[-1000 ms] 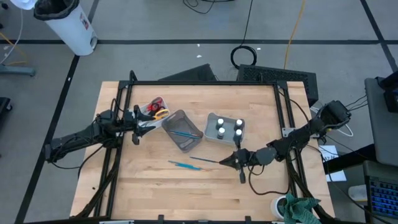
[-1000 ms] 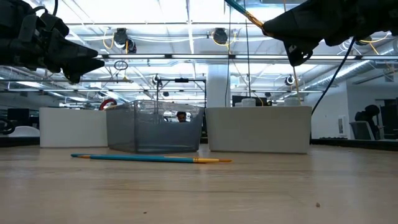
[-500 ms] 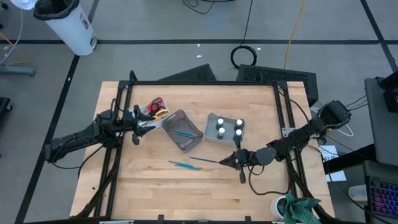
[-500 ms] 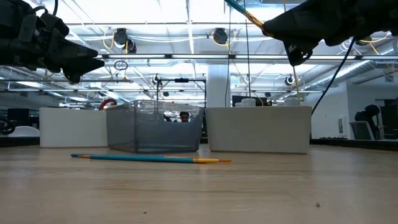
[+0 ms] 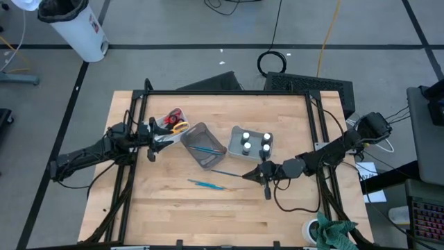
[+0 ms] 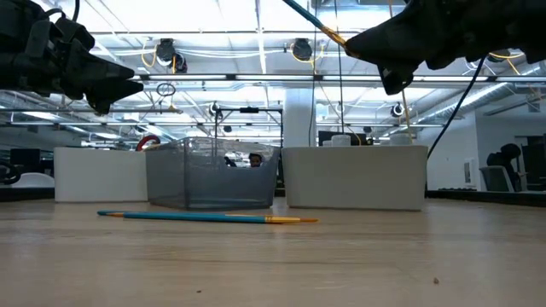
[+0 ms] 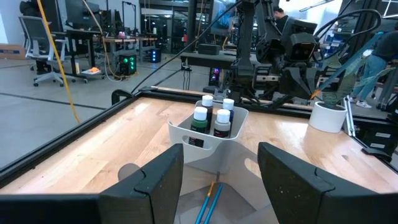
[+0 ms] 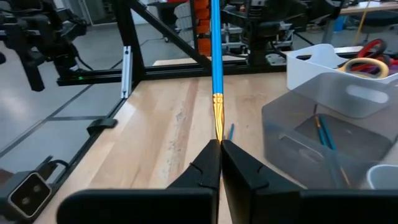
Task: Pick & Place Paint Supplies
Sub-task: Put the blue paintbrush into the black bin
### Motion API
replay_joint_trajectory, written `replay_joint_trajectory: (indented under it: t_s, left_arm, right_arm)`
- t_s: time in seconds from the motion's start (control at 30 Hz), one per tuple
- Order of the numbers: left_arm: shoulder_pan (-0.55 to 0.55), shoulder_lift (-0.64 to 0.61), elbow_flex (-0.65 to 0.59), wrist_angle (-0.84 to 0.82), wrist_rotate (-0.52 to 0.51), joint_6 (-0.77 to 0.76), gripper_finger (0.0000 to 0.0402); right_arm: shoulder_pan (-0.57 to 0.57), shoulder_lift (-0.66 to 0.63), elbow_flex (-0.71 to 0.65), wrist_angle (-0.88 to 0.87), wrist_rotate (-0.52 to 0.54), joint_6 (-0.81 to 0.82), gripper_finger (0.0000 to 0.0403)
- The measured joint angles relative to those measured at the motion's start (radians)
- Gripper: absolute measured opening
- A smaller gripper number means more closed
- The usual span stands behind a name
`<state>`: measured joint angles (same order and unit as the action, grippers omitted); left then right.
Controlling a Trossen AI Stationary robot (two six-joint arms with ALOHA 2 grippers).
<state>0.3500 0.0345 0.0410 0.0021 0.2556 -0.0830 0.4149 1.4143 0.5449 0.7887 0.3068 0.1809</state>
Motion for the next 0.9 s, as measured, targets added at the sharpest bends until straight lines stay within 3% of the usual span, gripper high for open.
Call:
replay_joint_trajectory:
  t_s: [0.57, 0.9]
  left_arm:
    - [0.000, 0.000, 0.000, 0.000, 0.000, 0.000, 0.0214]
    - [0.000, 0.000, 0.000, 0.000, 0.000, 0.000, 0.0214]
  right_arm:
    - [0.000, 0.000, 0.000, 0.003, -0.027, -0.002, 0.0000]
    - [-0.003, 0.000, 0.000, 0.031, -0.140, -0.010, 0.0000]
